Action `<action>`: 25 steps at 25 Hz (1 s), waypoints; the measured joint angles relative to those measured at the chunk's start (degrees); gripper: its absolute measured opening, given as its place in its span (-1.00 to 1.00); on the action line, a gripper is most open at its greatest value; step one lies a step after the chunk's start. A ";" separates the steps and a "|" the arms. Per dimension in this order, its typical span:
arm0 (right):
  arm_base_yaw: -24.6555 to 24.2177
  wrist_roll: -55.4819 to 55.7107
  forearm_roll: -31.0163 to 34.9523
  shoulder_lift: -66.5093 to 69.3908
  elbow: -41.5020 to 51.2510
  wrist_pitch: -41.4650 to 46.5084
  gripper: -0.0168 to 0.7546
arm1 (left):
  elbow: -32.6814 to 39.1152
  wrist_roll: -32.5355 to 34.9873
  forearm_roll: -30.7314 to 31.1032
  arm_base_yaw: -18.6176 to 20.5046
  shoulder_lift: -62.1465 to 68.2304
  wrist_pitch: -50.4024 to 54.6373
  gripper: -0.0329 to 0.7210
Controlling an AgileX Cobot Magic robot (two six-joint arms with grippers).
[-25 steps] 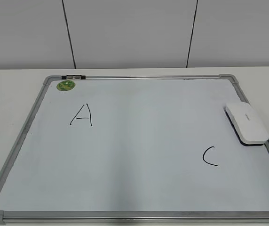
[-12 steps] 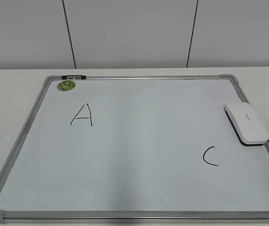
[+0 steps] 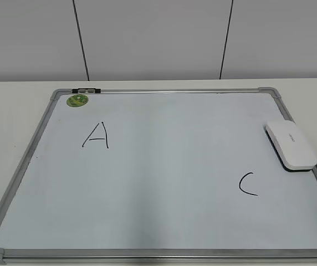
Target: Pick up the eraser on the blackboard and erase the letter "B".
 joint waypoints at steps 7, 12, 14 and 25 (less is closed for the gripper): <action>0.00 -1.12 -1.50 0.00 0.00 0.00 0.48 | -0.01 0.00 0.23 0.00 0.00 -0.46 -0.03; 0.00 -1.24 -1.48 0.00 0.00 0.00 0.48 | -0.01 0.00 0.23 0.00 0.00 -0.56 -0.09; 0.00 -1.33 -1.48 0.00 0.00 -0.10 0.48 | -0.01 0.00 0.23 0.00 0.00 -0.56 -0.11; 0.00 -1.33 -1.53 -1.12 0.00 -0.10 0.48 | -0.01 0.00 0.23 0.00 -1.18 -0.56 -0.27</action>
